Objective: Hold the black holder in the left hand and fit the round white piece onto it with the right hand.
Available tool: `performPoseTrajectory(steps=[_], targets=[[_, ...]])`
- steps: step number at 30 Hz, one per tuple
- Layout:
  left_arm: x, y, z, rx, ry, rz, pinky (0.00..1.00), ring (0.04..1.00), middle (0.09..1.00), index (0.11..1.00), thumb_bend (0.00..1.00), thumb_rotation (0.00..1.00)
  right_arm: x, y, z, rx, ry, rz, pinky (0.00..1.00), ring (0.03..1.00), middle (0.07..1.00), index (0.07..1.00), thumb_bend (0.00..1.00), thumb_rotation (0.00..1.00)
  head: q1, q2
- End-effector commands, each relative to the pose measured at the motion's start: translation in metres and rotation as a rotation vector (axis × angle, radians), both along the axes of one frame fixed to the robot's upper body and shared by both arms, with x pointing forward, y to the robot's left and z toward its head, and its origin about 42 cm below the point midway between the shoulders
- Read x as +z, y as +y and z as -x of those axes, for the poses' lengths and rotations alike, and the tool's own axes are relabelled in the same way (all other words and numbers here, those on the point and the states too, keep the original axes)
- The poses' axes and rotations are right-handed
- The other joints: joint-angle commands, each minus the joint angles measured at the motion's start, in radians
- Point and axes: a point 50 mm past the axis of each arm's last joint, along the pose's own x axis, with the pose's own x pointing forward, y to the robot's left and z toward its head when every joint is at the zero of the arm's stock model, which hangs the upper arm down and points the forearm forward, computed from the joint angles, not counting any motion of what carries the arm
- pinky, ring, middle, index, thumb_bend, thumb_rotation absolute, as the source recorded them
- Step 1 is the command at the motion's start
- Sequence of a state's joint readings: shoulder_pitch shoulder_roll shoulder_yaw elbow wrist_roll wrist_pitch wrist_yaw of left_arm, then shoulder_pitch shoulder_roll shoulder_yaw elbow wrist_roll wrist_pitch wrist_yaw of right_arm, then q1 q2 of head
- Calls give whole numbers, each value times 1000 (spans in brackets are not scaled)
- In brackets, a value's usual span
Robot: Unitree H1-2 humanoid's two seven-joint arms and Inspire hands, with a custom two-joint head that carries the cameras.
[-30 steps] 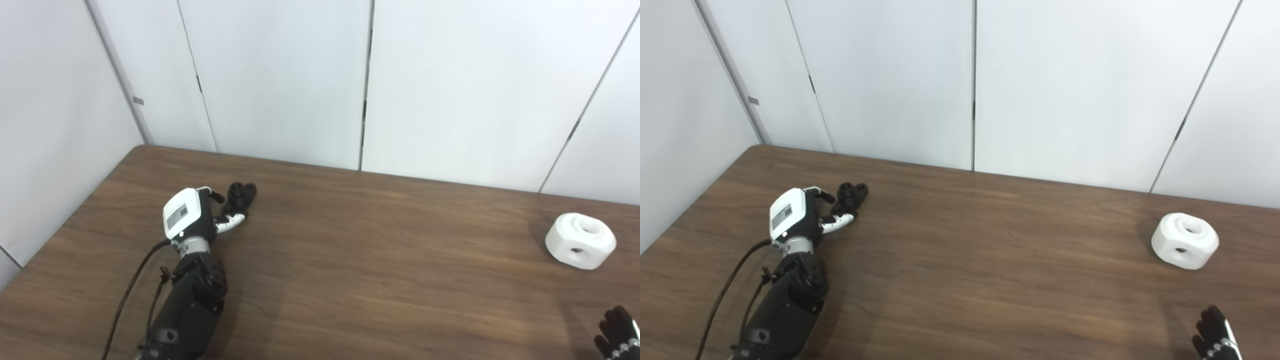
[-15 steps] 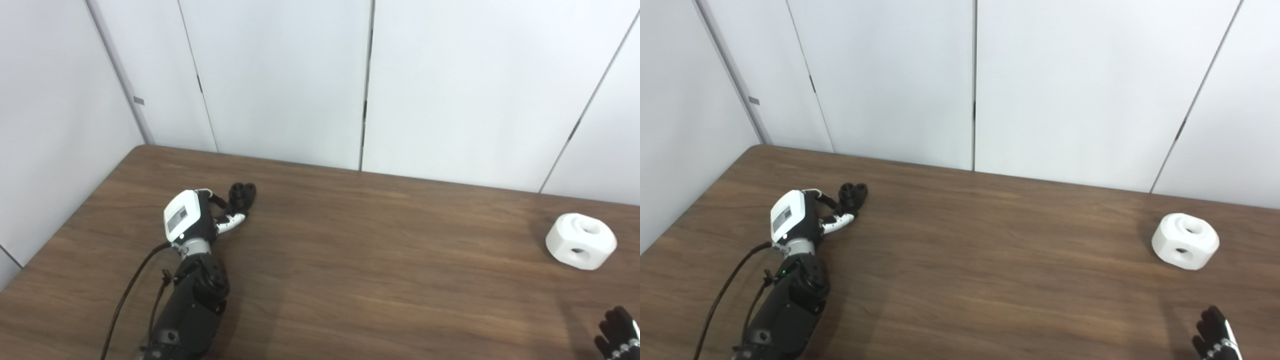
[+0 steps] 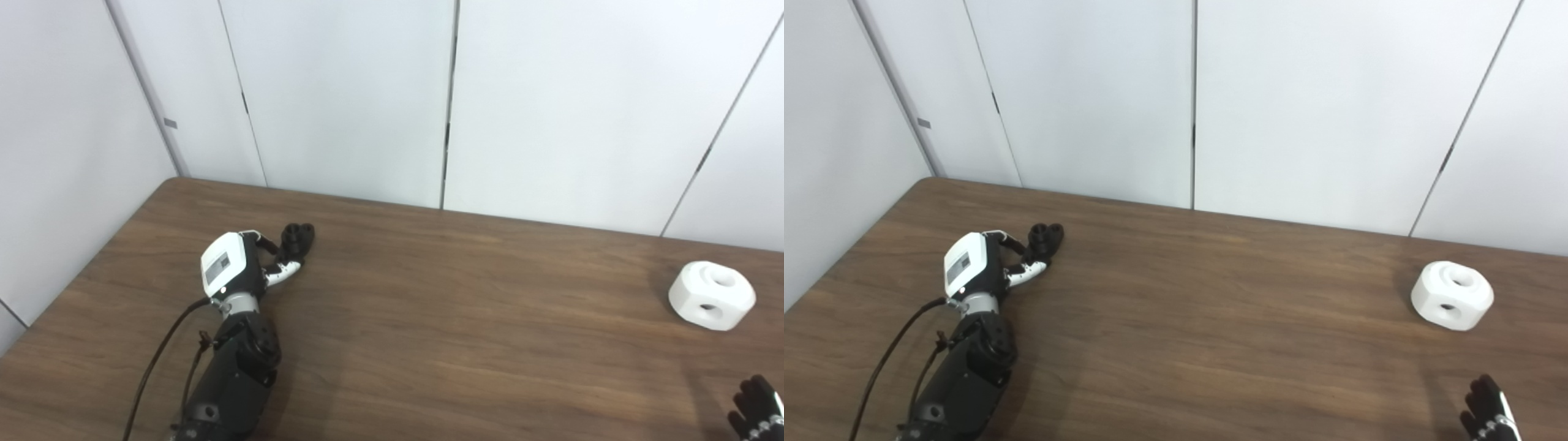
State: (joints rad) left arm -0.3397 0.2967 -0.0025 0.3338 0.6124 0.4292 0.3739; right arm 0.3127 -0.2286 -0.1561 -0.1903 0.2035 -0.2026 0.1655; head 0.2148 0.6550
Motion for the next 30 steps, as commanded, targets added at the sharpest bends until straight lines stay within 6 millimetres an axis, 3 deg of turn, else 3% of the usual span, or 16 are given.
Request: performPoseTrajectory(steps=[1,9,16,30], targets=[[10,2,-4,-19,-24,8,850,841,750,485,518,53,-19,0,8,-10,83,-14,1000,1000,998,1000,639,1000,0,1],[5,-9,23,-141,8,45,831,857,773,488,514,52,-17,5,7,-15,86,-15,1000,1000,998,1000,592,1000,-15,7],[-4,-25,57,-318,77,49,740,839,777,488,512,55,-15,9,7,-14,75,-8,1000,1000,988,1000,555,1000,-30,14],[-7,-62,111,-578,155,134,741,855,801,489,507,51,-7,13,6,-18,66,-1,1000,991,973,1000,515,1000,-71,49]])
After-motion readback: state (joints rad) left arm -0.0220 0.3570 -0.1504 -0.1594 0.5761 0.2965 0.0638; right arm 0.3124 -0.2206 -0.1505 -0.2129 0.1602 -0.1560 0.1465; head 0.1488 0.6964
